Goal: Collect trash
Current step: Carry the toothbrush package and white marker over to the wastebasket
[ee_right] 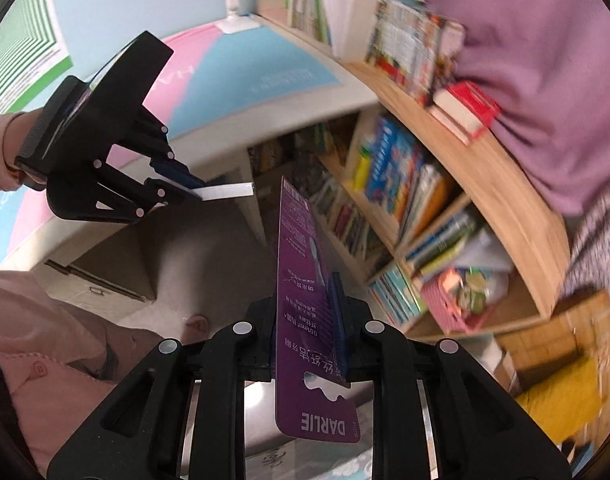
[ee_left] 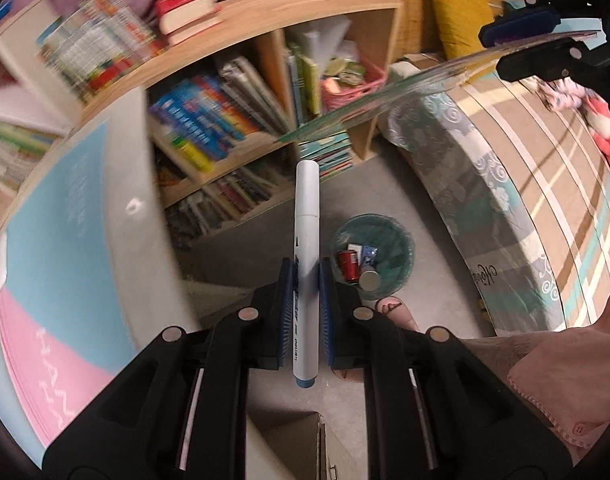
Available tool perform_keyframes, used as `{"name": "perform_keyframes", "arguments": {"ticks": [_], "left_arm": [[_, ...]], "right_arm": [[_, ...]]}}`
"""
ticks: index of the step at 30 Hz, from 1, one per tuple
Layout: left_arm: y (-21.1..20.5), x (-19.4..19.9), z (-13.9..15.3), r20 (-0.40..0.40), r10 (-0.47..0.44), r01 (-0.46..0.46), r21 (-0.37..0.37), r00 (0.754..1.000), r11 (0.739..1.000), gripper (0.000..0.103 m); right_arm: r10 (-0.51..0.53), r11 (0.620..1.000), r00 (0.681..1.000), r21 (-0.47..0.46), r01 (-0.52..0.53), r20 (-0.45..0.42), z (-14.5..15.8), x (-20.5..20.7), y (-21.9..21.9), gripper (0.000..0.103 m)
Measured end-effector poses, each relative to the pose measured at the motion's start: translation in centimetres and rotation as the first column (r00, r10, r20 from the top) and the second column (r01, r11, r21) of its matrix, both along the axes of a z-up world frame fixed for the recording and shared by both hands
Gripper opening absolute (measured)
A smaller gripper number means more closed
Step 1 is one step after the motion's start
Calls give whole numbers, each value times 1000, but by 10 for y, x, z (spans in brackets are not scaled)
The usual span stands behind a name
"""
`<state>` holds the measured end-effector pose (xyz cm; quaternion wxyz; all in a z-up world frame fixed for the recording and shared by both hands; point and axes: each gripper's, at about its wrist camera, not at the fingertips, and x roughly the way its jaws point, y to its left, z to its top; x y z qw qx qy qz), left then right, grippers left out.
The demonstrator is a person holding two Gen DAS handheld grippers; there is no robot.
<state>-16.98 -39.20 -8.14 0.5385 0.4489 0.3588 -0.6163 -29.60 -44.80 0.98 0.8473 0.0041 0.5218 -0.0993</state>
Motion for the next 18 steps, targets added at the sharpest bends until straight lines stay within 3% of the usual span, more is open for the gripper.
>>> {"name": "perform_keyframes", "arguments": {"ticks": [18], "left_arm": [[-41,-91,-26,-23,-183,184,70,983,980,11]], "right_arm": [[-193,977,981,83,195,-38,-36,-96,-17,21]]}}
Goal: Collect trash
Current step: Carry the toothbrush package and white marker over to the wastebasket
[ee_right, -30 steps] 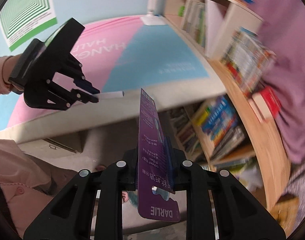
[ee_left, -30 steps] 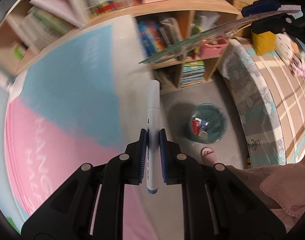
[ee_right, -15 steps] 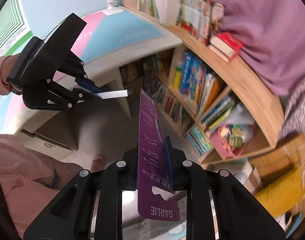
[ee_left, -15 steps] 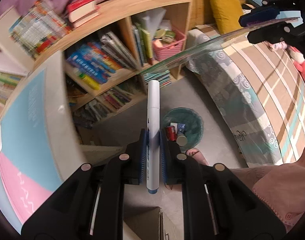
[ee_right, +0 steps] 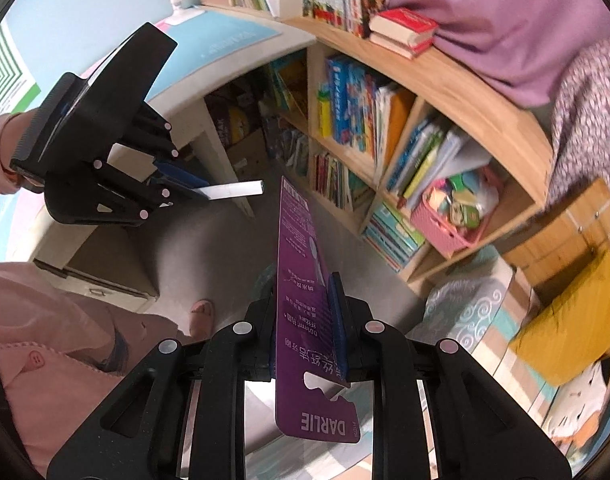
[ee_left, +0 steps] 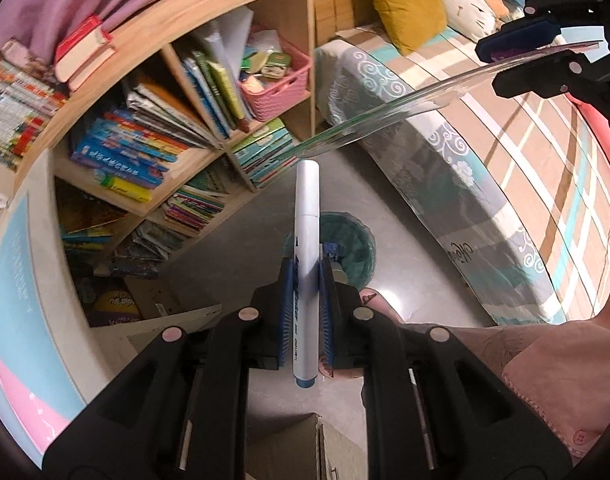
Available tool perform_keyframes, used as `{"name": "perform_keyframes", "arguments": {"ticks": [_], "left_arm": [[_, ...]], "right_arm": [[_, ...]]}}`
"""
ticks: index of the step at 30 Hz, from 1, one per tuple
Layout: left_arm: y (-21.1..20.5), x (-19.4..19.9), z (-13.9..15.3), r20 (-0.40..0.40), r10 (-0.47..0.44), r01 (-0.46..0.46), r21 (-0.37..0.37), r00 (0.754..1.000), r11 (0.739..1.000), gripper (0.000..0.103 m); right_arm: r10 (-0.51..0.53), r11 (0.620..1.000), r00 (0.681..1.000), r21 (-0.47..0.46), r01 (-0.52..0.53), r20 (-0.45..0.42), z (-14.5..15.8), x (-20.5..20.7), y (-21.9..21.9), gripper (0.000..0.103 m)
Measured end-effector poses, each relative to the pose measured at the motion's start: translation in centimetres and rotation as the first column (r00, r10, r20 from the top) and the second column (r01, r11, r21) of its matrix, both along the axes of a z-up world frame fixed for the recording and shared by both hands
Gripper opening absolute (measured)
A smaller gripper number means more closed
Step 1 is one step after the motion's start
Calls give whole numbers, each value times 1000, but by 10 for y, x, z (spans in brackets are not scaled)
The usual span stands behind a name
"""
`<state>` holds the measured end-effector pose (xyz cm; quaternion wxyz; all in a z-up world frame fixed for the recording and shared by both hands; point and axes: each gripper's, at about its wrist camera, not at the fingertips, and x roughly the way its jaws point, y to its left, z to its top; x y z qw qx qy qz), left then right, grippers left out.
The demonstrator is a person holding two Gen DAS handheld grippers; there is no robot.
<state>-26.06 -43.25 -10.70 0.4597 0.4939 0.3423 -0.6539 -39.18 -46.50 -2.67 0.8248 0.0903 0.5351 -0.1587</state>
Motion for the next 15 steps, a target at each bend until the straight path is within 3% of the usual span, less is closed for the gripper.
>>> {"name": "perform_keyframes", "arguments": {"ticks": [15], "left_arm": [[-17,-32,-44,-2,-35,35,92,999,995,11]], "right_arm": [[-81,992,995,95,86,-54,-48,-37,-7,21]]}}
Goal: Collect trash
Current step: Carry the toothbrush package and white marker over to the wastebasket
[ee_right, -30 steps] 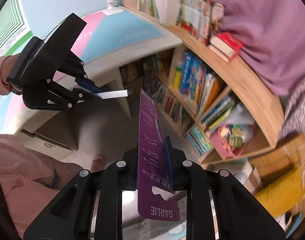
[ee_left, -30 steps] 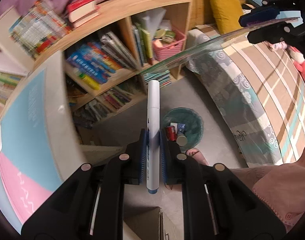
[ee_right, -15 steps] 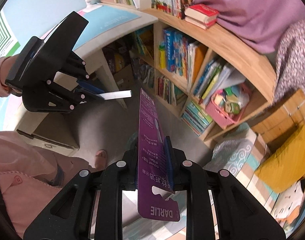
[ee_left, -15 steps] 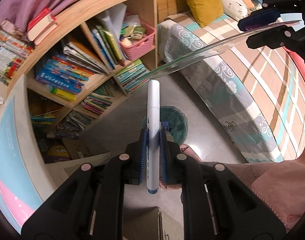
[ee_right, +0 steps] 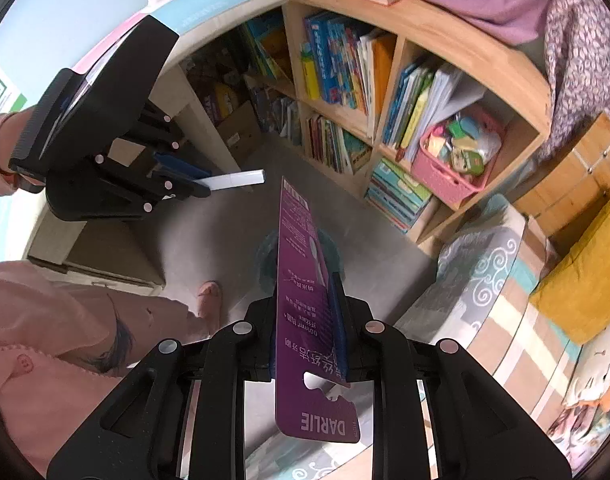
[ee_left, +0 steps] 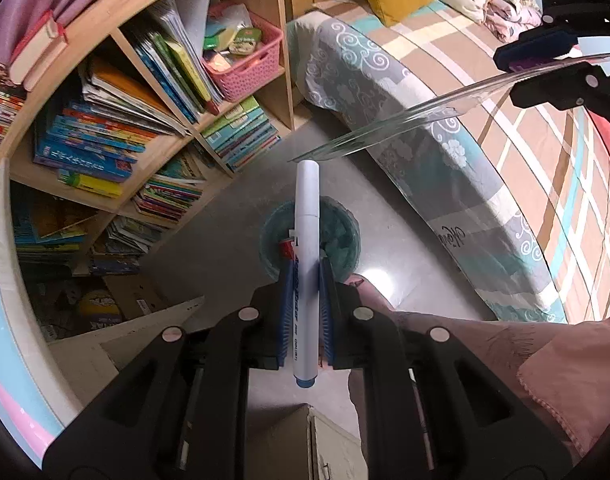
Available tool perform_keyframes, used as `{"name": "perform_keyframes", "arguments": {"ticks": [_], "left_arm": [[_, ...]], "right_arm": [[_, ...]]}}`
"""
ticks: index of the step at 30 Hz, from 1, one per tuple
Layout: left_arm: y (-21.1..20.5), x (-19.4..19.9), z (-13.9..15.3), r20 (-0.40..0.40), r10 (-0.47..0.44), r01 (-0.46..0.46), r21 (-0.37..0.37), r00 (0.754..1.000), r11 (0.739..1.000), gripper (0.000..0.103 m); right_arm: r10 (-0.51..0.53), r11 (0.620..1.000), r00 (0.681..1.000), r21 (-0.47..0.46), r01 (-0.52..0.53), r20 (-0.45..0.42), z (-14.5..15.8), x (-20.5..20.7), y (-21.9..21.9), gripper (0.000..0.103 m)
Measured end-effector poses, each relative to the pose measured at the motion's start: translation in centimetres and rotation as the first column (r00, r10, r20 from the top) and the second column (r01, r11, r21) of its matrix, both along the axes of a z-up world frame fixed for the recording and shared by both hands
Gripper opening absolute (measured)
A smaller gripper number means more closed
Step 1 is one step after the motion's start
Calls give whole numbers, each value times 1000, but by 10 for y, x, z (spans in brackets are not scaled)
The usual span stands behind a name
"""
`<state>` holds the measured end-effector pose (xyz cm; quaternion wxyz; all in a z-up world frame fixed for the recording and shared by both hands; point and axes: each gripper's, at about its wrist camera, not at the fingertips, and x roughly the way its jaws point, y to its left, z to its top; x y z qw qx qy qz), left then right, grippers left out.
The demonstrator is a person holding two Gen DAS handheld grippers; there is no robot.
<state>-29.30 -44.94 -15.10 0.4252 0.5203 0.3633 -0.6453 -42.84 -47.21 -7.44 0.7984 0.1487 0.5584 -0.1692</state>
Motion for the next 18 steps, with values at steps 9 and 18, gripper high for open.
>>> {"name": "perform_keyframes", "arguments": {"ticks": [9,18], "left_arm": [[-9,-13,-29,-5,4,-4,51,1000,999,11],[-17,-20,-54,-14,14,-13,95,1000,995,11]], "right_arm": [[-43,997,999,67,44,-23,-34,-9,-8,21],[-63,991,997,113,68,-49,-67,-7,-16,21]]}}
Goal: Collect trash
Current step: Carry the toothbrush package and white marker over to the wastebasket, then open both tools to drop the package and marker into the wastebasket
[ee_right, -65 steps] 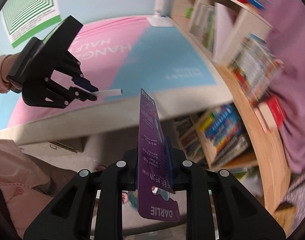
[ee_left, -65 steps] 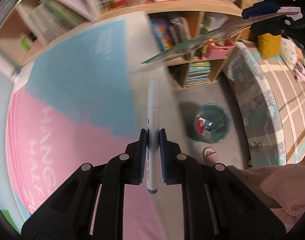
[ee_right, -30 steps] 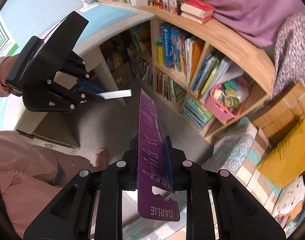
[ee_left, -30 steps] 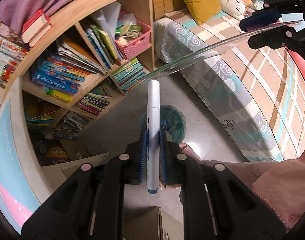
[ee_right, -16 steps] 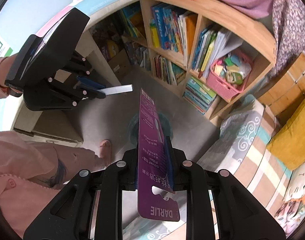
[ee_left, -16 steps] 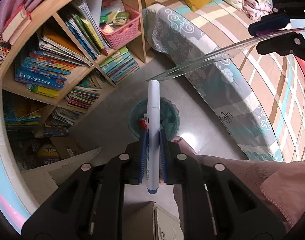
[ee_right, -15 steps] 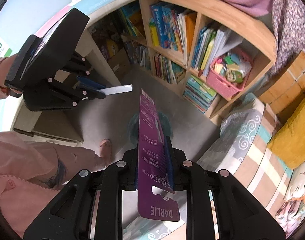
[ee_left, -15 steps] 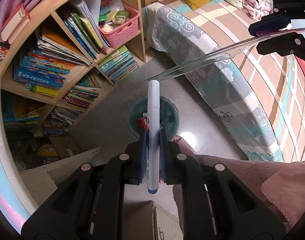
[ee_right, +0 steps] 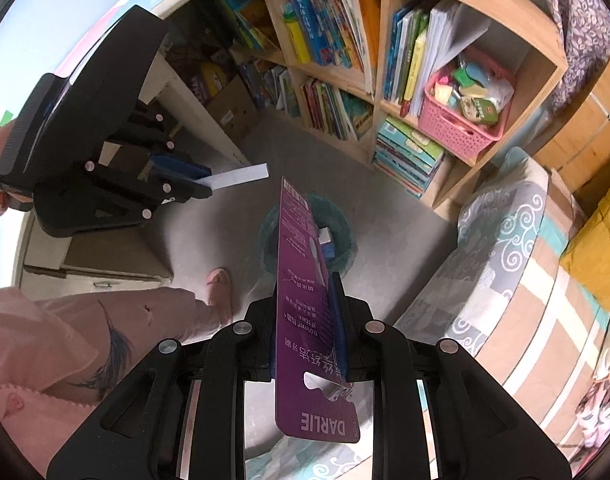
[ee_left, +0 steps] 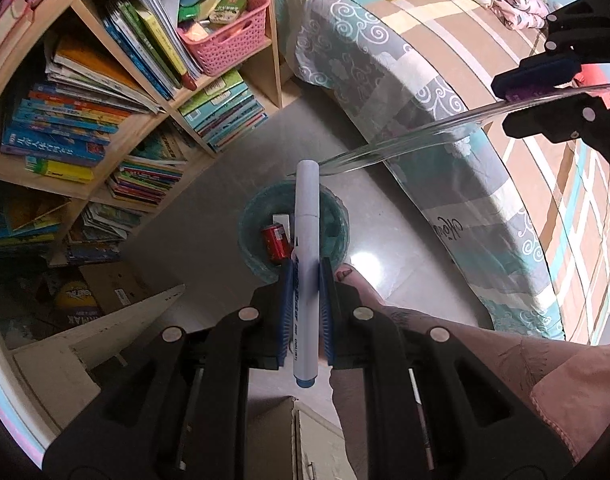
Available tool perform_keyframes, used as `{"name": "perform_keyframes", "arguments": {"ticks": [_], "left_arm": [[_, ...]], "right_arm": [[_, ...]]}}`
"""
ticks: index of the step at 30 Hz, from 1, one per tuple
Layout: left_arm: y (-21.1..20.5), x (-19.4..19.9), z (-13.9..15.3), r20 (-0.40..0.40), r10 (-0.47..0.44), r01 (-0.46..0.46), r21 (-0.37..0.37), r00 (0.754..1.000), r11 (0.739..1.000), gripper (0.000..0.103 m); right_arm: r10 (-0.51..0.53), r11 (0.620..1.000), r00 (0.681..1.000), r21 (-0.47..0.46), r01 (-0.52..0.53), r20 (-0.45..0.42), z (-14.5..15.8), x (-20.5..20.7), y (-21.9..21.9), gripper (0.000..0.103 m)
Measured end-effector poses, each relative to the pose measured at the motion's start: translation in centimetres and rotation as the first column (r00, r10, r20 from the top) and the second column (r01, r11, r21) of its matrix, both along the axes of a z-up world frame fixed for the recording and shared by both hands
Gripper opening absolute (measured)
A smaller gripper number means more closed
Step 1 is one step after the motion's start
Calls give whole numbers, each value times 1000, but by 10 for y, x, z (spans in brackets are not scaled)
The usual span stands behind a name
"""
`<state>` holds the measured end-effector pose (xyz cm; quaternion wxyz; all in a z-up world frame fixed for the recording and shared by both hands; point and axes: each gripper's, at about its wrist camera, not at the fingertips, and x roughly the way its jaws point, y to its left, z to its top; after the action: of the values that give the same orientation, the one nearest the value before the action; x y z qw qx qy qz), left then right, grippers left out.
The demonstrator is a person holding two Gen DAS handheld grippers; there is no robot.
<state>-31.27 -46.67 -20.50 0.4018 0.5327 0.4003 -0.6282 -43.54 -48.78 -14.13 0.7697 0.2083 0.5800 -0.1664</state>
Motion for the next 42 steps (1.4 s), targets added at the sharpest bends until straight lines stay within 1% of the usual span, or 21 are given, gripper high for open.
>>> {"name": "perform_keyframes", "arguments": {"ticks": [4,12,23,29,33,38,42], "left_arm": [[-3,1,-13,-8,13,-13,18,1000,1000,11],[-12,4,-45,-16,41,-40,55,999,998,11],[-18,9,-78,-26,52,-50,102,998,994,11],[-20,18,-99,-32,64,-60,122,997,991,11],[-22,22,-113,-36,76,-70,136,996,988,11],[-27,22,-132,-32,52,-47,141,998,989,11],[-31,25,-150,-48,70,-61,162,996,985,11]], "right_arm": [[-10,1000,1000,17,10,-8,-14,1,-4,21],[-33,998,999,60,34,-30,-52,9,-12,21],[-42,993,998,106,47,-52,-87,22,-18,21],[-62,990,996,120,69,-61,-106,28,-23,21],[-71,988,995,134,80,-69,-124,34,-27,21],[-85,984,993,148,97,-82,-150,41,-31,21],[-94,980,991,165,108,-91,-171,47,-34,21]]}}
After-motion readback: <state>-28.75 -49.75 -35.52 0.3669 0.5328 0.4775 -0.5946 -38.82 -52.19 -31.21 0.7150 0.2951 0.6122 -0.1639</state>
